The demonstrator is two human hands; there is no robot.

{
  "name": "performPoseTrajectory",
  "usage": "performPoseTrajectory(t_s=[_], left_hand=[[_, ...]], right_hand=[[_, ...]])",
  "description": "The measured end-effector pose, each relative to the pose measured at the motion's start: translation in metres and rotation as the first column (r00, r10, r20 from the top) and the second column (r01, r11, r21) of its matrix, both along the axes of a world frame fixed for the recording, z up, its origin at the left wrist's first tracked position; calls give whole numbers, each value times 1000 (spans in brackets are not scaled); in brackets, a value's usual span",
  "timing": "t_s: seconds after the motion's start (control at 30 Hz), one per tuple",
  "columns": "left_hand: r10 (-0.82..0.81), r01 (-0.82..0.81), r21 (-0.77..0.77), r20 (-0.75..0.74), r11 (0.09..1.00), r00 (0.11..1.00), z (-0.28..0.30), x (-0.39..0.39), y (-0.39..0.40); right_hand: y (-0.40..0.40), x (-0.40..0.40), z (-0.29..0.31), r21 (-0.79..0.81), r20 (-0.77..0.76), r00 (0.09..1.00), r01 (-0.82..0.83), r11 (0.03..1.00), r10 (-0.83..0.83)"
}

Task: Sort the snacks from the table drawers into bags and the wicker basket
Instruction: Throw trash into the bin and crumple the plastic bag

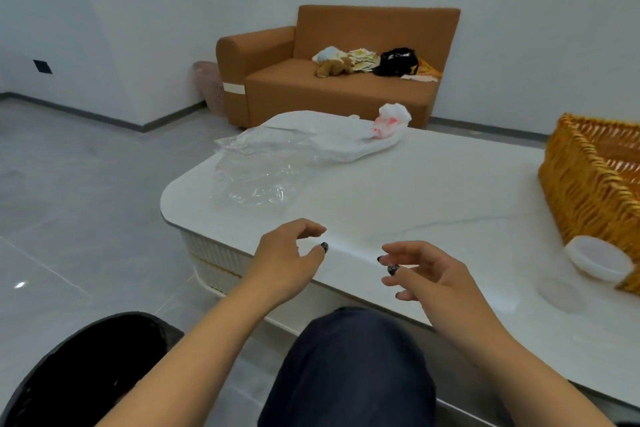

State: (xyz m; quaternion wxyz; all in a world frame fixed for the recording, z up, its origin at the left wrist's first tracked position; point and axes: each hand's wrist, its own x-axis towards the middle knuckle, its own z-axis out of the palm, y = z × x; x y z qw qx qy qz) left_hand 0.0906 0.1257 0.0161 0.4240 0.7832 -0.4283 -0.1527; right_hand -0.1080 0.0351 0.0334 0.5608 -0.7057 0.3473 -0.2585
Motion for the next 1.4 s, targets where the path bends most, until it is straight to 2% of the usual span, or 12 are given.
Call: performPoseTrajectory(t_s=[0.27, 0.5, 0.57, 0.67, 0.77, 0.87, 0.93, 1.0, 1.1, 1.2, 1.33, 1.4], left_hand=[[-47, 40, 73, 97, 997, 994, -16, 2, -100], [7, -92, 206, 381, 974, 925, -61, 42, -209], [-80, -38, 230, 478, 972, 875, -76, 61, -234], [-175, 94, 184, 501, 979, 847, -89, 87, -265], [-64, -34, 146, 614, 989, 787, -88, 109, -300], [7, -244, 259, 672, 935, 740, -87, 121, -326], [26, -295, 322, 636, 899, 772, -90, 124, -334], [69, -287, 278, 597, 917, 799, -91, 123, -334], [96, -232, 135, 633, 963, 768, -87, 112, -322], [41, -170, 123, 684, 978, 729, -86, 99, -307], [-20, -157, 181, 712, 971, 701, -84, 67, -273], [-48, -126, 198, 691, 972, 721, -80, 45, -254]], right_hand=[[-84, -16, -49, -131, -143, 977, 138, 982, -157], [-144, 11, -93, -363, -265, 912, 206, 909, -313], [-157, 22, -96, -402, -316, 883, 207, 892, -347], [-166, 36, -94, -442, -423, 831, 159, 883, -362], [-166, 42, -92, -501, -533, 768, 51, 864, -355], [-165, 43, -89, -491, -578, 737, 31, 871, -352], [-166, 43, -88, -491, -585, 731, 25, 871, -351], [-166, 44, -90, -493, -580, 736, 24, 870, -349], [-165, 42, -91, -502, -553, 750, 48, 863, -363], [-167, 43, -96, -494, -490, 788, 101, 863, -372], [-167, 37, -98, -405, -342, 860, 228, 885, -378], [-165, 33, -95, -274, -241, 897, 302, 913, -369]])
